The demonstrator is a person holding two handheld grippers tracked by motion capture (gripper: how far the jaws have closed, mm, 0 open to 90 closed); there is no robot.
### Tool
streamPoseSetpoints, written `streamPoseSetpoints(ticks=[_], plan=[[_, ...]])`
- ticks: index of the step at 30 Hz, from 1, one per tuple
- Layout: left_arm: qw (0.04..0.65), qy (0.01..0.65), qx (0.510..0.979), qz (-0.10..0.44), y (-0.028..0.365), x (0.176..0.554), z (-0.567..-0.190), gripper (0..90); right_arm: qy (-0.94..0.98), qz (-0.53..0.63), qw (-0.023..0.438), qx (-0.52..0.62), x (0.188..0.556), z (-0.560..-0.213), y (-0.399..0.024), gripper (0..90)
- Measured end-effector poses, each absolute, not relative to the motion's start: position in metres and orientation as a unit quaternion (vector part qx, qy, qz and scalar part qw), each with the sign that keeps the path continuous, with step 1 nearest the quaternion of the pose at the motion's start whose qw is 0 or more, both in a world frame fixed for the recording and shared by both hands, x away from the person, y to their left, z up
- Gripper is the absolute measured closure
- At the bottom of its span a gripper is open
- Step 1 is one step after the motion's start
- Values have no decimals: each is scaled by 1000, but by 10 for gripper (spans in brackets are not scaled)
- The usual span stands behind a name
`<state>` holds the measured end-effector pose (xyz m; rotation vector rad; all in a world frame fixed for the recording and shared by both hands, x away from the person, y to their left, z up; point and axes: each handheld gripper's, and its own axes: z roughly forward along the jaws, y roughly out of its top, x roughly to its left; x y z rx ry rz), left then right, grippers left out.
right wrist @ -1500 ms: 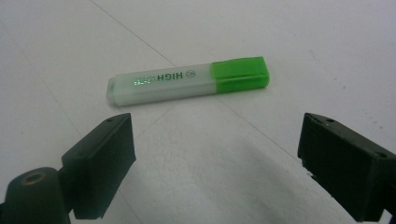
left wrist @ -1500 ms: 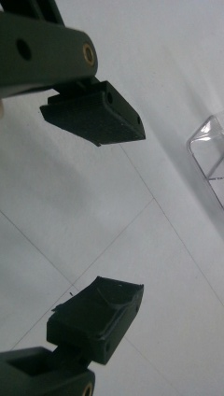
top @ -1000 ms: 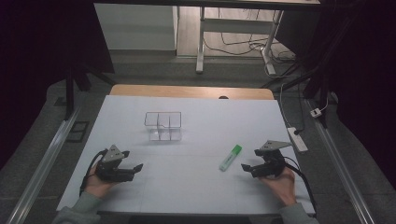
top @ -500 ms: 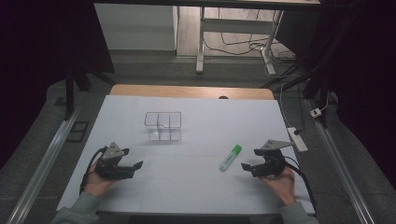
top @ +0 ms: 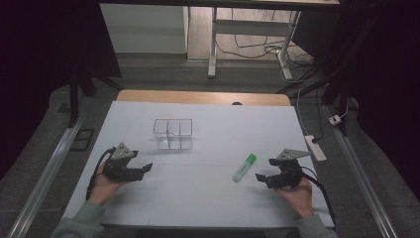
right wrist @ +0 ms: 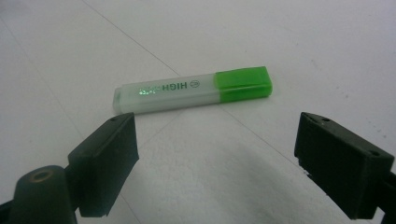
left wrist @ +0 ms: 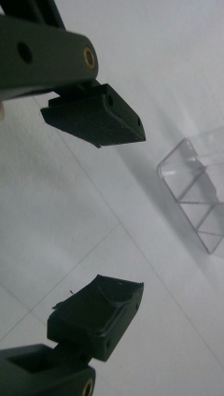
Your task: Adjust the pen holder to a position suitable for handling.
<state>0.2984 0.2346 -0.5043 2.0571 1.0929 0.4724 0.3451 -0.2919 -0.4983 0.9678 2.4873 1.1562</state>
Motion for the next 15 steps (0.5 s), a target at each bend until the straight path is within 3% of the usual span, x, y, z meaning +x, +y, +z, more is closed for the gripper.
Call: streamPoseSetpoints(ticks=[15], plan=[[354, 460, 790, 198, 238, 342, -502, 268, 851, 387, 120, 335, 346, -499, -292, 129]])
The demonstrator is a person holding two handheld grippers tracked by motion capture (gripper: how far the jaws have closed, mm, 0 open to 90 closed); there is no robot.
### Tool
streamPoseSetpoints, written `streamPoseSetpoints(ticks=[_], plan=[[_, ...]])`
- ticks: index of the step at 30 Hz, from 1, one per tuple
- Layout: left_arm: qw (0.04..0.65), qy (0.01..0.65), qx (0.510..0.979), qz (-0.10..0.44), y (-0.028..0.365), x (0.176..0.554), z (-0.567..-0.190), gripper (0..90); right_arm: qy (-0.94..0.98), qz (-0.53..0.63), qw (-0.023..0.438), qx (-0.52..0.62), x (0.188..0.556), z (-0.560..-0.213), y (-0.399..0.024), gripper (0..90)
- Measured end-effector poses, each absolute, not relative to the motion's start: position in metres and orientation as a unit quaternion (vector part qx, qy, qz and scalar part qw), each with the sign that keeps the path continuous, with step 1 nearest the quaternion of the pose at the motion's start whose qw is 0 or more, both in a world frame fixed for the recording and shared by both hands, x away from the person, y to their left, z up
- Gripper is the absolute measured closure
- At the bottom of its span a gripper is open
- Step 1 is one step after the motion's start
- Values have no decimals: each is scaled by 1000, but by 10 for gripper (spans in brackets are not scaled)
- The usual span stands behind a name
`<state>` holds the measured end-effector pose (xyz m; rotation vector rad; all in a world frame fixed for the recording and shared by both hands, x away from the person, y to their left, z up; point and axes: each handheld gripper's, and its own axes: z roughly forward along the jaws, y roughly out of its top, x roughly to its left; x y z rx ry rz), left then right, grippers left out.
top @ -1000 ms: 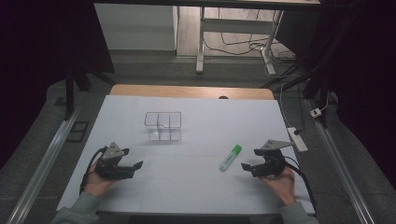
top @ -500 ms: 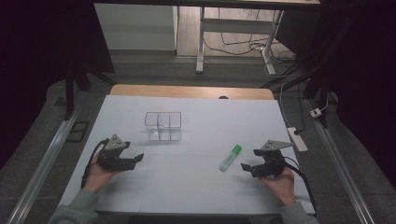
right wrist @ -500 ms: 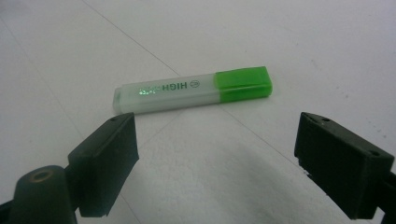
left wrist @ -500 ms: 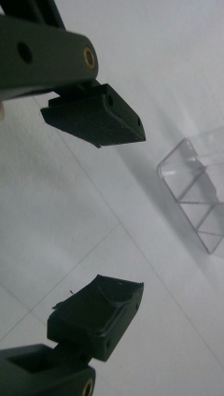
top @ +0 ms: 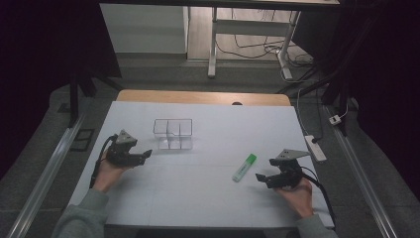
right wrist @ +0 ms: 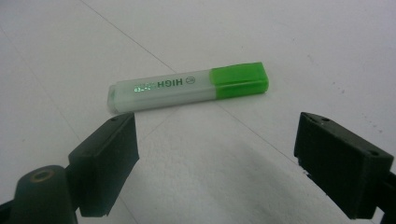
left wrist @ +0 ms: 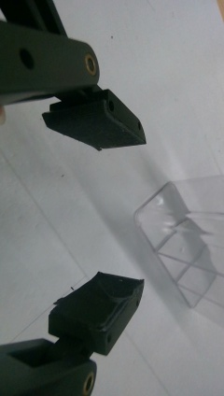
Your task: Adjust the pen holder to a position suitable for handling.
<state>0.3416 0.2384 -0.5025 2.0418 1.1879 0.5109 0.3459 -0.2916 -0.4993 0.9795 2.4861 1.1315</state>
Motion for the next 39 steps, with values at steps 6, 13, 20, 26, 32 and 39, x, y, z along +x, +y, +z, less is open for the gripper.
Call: streamPoseSetpoints(ticks=[6, 13, 20, 26, 32, 39], plan=[[345, 471, 788, 197, 239, 359, -508, 276, 850, 384, 120, 339, 346, -499, -292, 131], [346, 479, 780, 208, 241, 376, -514, 312, 849, 387, 120, 341, 347, -499, -292, 131], [338, 484, 781, 201, 241, 393, -521, 412, 847, 389, 119, 343, 347, -499, -292, 131], [325, 488, 786, 194, 238, 403, -529, 676, 850, 385, 120, 339, 346, -500, -292, 131], [331, 490, 785, 181, 240, 403, -530, 890, 849, 382, 123, 343, 346, -500, -292, 131], [329, 488, 790, 172, 234, 406, -534, 891, 850, 382, 122, 342, 346, -500, -292, 131]])
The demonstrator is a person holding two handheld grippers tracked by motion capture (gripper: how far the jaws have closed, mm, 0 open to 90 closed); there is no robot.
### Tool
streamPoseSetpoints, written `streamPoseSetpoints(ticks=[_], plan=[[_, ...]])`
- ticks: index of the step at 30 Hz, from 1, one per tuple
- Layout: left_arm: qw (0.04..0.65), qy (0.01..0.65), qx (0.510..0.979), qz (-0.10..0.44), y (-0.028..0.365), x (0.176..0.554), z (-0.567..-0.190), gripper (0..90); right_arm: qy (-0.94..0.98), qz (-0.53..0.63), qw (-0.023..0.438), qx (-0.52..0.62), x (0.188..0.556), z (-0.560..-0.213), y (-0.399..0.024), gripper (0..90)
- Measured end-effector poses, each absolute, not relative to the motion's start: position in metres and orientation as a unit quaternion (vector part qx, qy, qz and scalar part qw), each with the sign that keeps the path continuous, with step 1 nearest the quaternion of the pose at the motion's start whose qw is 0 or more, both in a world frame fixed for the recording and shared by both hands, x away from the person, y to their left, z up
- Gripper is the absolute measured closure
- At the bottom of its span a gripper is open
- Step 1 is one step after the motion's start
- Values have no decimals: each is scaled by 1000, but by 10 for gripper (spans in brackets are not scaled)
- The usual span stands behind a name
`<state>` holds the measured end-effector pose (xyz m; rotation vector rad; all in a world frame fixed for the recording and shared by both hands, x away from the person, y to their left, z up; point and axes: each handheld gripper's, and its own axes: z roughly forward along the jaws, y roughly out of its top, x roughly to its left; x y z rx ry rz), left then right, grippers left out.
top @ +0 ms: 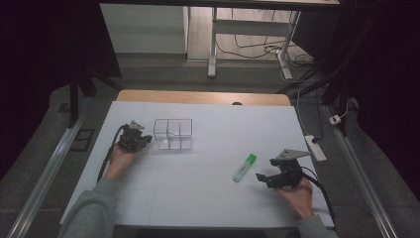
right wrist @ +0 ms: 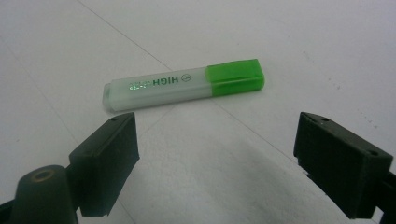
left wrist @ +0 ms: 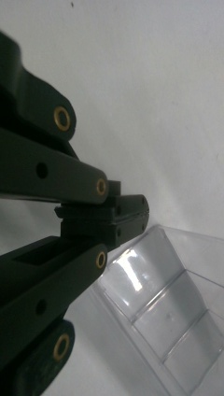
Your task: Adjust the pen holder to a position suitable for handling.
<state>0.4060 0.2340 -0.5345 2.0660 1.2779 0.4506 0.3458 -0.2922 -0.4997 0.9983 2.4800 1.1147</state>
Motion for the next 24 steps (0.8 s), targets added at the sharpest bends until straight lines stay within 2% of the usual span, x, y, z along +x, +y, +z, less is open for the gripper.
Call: streamPoseSetpoints(ticks=[24], plan=[[332, 475, 798, 166, 220, 413, -532, 891, 849, 382, 126, 343, 346, -500, -292, 131]])
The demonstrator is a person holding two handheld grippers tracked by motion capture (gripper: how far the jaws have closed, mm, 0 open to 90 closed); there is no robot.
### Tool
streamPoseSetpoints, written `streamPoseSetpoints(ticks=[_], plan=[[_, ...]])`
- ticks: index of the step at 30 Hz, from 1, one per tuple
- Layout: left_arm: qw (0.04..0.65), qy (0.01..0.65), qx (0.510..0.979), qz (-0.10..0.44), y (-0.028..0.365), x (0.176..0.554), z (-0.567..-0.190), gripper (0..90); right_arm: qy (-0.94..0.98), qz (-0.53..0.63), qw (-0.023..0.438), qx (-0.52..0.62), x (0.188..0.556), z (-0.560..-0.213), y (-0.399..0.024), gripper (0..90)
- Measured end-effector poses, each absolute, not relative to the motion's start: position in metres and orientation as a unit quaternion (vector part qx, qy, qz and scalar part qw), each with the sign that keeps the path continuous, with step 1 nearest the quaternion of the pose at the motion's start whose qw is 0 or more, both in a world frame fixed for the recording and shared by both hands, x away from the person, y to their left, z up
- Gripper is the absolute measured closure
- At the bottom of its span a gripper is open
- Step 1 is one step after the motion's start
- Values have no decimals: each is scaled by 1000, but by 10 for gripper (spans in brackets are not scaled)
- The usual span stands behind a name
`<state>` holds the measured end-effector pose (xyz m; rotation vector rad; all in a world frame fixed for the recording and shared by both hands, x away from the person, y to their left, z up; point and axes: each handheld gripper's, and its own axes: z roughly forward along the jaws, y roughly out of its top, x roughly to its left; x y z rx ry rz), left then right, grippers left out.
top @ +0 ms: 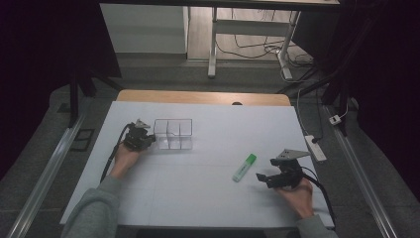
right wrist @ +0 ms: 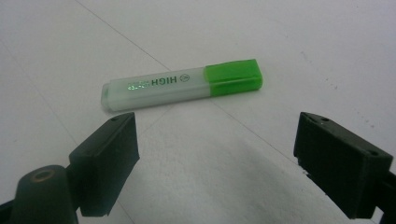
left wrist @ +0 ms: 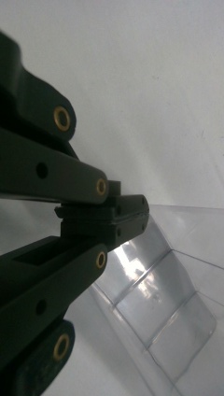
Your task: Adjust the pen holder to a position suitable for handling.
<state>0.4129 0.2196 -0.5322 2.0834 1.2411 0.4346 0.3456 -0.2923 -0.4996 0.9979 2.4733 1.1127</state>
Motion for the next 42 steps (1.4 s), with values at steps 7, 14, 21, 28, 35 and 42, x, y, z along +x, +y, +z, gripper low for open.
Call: streamPoseSetpoints(ticks=[7, 14, 21, 28, 35, 42], plan=[[333, 470, 801, 165, 212, 416, -533, 891, 849, 382, 124, 343, 346, -500, -292, 131], [333, 462, 806, 161, 203, 418, -533, 890, 849, 383, 125, 343, 346, -500, -292, 131], [333, 455, 811, 158, 196, 420, -532, 891, 849, 381, 125, 343, 346, -500, -292, 131], [335, 447, 815, 153, 187, 422, -531, 890, 850, 381, 124, 343, 346, -500, -292, 131], [337, 436, 821, 149, 175, 423, -530, 890, 850, 379, 124, 343, 346, -501, -292, 131], [338, 428, 826, 144, 165, 424, -530, 891, 849, 381, 124, 344, 346, -501, -292, 131]])
